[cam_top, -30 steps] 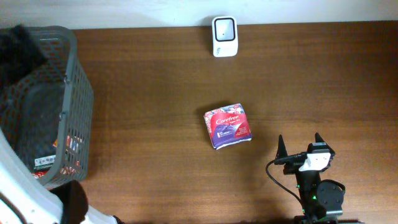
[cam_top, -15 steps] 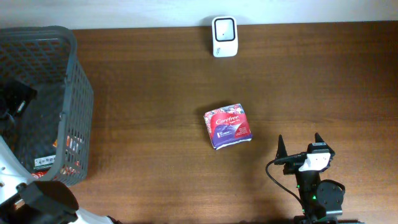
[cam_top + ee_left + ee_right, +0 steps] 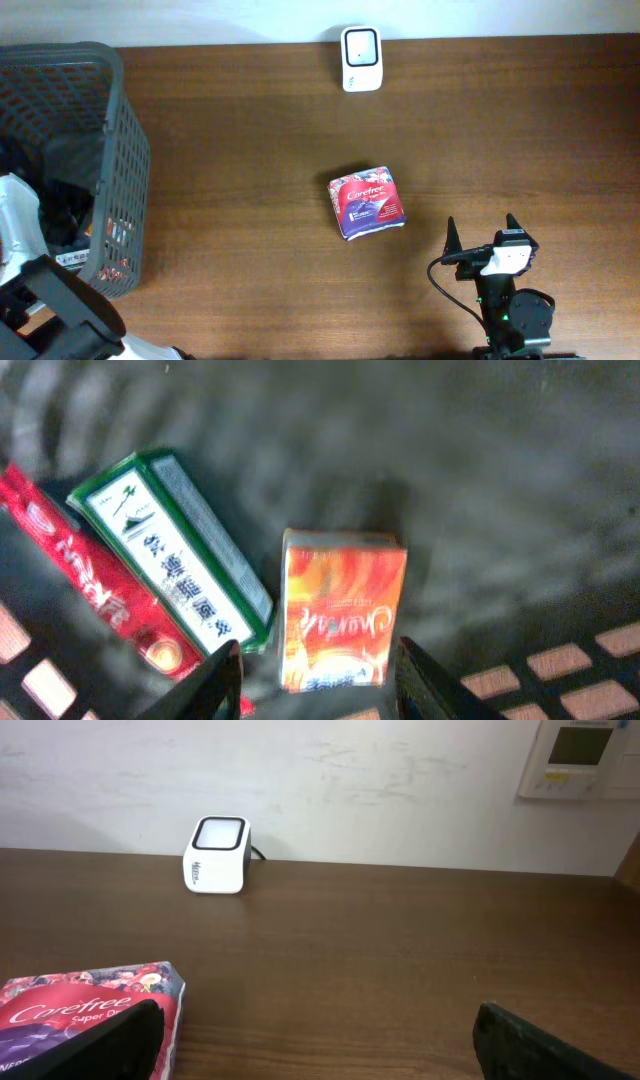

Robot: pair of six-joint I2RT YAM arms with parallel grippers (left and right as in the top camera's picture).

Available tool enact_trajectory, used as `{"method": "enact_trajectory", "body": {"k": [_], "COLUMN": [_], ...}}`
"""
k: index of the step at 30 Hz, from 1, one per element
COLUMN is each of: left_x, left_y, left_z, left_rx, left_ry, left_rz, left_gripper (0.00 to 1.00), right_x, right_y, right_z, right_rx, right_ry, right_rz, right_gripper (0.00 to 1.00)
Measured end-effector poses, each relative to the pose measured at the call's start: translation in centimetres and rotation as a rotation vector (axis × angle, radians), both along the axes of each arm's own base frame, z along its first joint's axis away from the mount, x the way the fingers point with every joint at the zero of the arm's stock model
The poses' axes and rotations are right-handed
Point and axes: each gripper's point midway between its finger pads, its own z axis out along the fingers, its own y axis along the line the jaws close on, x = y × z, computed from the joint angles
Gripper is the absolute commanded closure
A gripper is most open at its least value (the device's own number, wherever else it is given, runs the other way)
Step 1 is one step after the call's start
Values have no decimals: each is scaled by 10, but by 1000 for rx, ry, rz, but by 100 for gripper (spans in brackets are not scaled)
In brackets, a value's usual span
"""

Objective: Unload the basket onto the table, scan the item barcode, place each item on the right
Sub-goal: 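Pick the small orange box from the basket and set it on the table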

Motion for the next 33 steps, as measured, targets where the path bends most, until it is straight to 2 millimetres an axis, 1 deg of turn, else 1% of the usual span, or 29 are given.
{"method": "enact_trajectory", "body": {"k": [2, 4, 6, 8, 9, 10, 11, 12, 13, 14, 15, 17, 18, 19, 20, 21, 22, 23, 24, 25, 26, 27, 28, 29, 30, 31, 32, 33], "left_x": [-2, -1, 2, 13, 17, 16, 15, 12, 9, 6, 4, 2, 5, 11, 15, 35, 41, 56, 58, 61, 62, 67, 75, 82, 90, 98, 104, 106], "left_y": [-1, 0, -5, -17, -23, -25, -24, -21, -18, -14, -13, -12, -11, -7, -5, 7, 9, 14, 12, 4, -2, -19, -41, -75, -110, -143, -186, -233], "left_z": [-10, -11, -16, -36, -50, -58, -59, -60, -60, -61, -60, -55, -45, -30, -6, 34, 66, 115, 146, 183, 207, 247, 274, 291, 297, 298, 298, 298], "left_rx": [-2, 1, -3, -27, -43, -52, -48, -35, -16, 2, 11, 5, -4, 3, -2, 52, 61, 114, 137, 137, 144, 150, 142, 102, 49, -2, -53, -82], "left_ry": [2, -3, 9, 45, 70, 92, 102, 117, 136, 152, 165, 188, 201, 192, 197, 115, 79, -37, -103, -190, -255, -391, -503, -578, -614, -630, -639, -641], "left_rz": [0, 3, -12, -59, -77, -82, -81, -80, -75, -72, -71, -70, -73, -72, -73, -68, -66, -64, -64, -74, -84, -126, -192, -278, -367, -452, -562, -680], "left_gripper": [45, 45, 44, 44, 44, 44, 48, 60, 75, 77, 83, 87, 88, 88, 88, 88, 88, 90, 97, 97, 94, 95, 96, 95, 95, 92, 91, 90], "right_x": [0, 0, 0, 0, 0, 0, 0, 0, 0, 0, 0, 0, 0, 0, 0, 0, 0, 0, 0, 0, 0, 0, 0, 0, 0, 0, 0, 0], "right_y": [0, 0, 0, 0, 0, 0, 0, 0, 0, 0, 0, 0, 0, 0, 0, 0, 0, 0, 0, 0, 0, 0, 0, 0, 0, 0, 0, 0], "right_z": [0, 0, 0, 0, 0, 0, 0, 0, 0, 0, 0, 0, 0, 0, 0, 0, 1, 0, 0, 0, 0, 0, 0, 0, 0, 0, 0, 0], "right_rx": [0, 0, 0, 0, 0, 0, 0, -1, 0, 0, 0, 0, 0, 0, 0, -1, 0, 0, 0, 0, 0, 0, 0, 0, 0, 0, 0, 0], "right_ry": [0, 0, 0, 0, 0, 0, 0, 0, 0, 0, 0, 0, 0, 0, 0, 0, -2, 0, 0, 0, 0, -1, -1, -1, -1, 0, -1, 0], "right_rz": [0, 0, 0, 0, 0, 0, 0, 0, 0, 0, 0, 0, 0, 0, 0, 0, 0, 0, 0, 0, 0, 0, 0, 0, 0, 0, 0, 1], "right_gripper": [2, 2, 2, 2, 2, 2, 2, 2, 2, 1, 2, 2, 2, 2, 2, 2, 1, 2, 2, 2, 2, 2, 2, 2, 1, 2, 2, 2]}}
